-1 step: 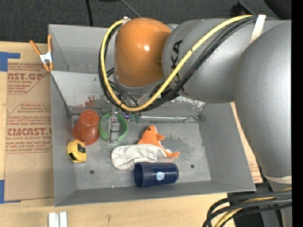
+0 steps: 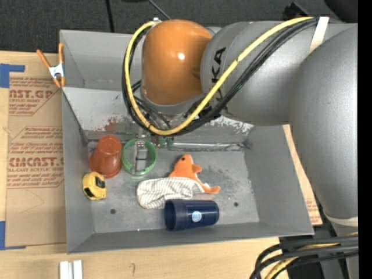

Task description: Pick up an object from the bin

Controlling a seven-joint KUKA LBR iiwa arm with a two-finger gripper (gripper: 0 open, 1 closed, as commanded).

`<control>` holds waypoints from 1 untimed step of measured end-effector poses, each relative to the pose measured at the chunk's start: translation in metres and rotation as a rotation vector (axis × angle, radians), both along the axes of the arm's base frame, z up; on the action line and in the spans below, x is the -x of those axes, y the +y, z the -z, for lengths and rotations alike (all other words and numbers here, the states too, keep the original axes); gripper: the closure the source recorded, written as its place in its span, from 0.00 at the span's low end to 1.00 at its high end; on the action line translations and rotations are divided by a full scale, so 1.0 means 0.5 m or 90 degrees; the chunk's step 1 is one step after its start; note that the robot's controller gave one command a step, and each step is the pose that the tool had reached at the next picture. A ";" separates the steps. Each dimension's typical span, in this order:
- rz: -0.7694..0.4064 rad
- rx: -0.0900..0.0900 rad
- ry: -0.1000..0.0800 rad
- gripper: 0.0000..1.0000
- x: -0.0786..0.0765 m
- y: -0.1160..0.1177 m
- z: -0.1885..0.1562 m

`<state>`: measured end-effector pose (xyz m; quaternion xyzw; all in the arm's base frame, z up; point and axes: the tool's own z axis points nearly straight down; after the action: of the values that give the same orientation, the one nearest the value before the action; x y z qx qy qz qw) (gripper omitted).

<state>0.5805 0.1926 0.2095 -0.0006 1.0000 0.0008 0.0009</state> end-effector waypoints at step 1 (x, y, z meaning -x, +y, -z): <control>-0.010 -0.001 -0.002 0.00 0.059 -0.093 0.151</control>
Offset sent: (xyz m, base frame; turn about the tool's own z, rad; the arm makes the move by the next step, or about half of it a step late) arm -0.0447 -0.0739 -0.0604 -0.1955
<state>0.5513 0.1459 0.1339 -0.0086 1.0000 0.0012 0.0021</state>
